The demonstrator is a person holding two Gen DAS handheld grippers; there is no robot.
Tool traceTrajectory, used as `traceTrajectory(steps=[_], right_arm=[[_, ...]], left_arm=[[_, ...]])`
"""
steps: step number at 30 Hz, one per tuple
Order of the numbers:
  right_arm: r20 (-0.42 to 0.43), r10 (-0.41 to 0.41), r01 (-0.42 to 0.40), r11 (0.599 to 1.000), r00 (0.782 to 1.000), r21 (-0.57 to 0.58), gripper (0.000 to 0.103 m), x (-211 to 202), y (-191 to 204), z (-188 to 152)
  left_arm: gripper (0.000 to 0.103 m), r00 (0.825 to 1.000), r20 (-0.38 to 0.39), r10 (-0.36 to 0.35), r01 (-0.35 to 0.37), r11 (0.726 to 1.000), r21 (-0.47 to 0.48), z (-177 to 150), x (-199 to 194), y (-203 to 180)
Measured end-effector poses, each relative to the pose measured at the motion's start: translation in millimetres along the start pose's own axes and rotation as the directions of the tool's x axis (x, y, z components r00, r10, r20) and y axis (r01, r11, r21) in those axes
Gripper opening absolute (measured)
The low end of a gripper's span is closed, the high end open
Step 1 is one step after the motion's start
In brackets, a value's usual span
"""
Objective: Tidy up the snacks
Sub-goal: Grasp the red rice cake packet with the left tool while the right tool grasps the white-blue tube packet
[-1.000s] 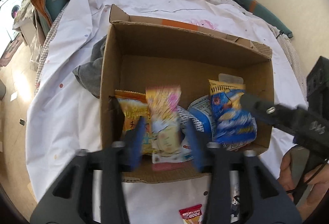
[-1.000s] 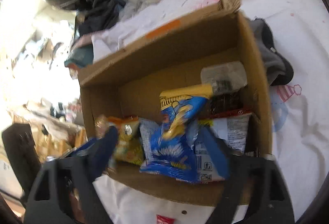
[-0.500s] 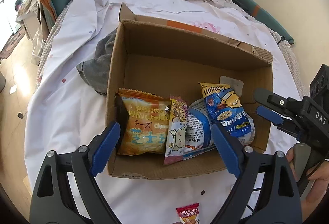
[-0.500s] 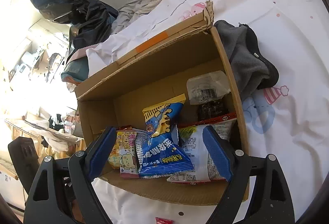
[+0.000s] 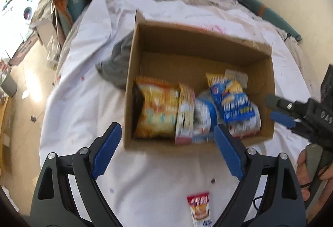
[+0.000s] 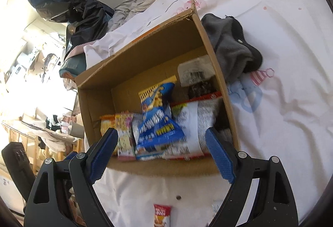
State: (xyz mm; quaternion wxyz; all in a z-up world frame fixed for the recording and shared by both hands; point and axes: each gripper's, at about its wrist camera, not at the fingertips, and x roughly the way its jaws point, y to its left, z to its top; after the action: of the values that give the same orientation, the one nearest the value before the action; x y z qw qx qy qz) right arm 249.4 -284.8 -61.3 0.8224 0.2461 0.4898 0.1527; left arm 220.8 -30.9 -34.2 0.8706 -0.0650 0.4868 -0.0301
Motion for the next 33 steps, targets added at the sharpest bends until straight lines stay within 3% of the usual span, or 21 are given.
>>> traceTrajectory(steps=[5, 10, 15, 20, 29, 33], right_arm=[[-0.006, -0.034, 0.034, 0.999, 0.999, -0.005, 0.088, -20, -6, -23], [-0.019, -0.084, 0.084, 0.996, 0.996, 0.008, 0.088, -34, -19, -42], [-0.047, -0.148, 0.147, 0.989, 0.988, -0.016, 0.088, -39, -28, -63], [-0.102, -0.206, 0.204, 0.979, 0.973, -0.022, 0.088, -34, -39, -82], [-0.303, -0.288, 0.289, 0.956, 0.908, -0.043, 0.088, 7, -53, -105], [-0.378, -0.323, 0.314, 0.945, 0.867, -0.088, 0.086, 28, -51, -116]], left_arm=[[0.088, 0.993, -0.120, -0.004, 0.002, 1.000, -0.017, -42, 11, -11], [0.088, 0.965, -0.260, -0.033, 0.043, 0.999, 0.033, -94, 29, -42], [0.088, 0.948, -0.316, -0.025, 0.048, 0.997, 0.068, -123, 37, -57], [0.088, 0.943, -0.334, -0.002, 0.029, 0.997, 0.073, -130, 47, -56], [0.075, 0.916, -0.401, 0.019, 0.002, 0.999, 0.050, -137, 64, -43], [0.067, 0.916, -0.399, 0.042, -0.026, 0.999, 0.047, -139, 66, -37]])
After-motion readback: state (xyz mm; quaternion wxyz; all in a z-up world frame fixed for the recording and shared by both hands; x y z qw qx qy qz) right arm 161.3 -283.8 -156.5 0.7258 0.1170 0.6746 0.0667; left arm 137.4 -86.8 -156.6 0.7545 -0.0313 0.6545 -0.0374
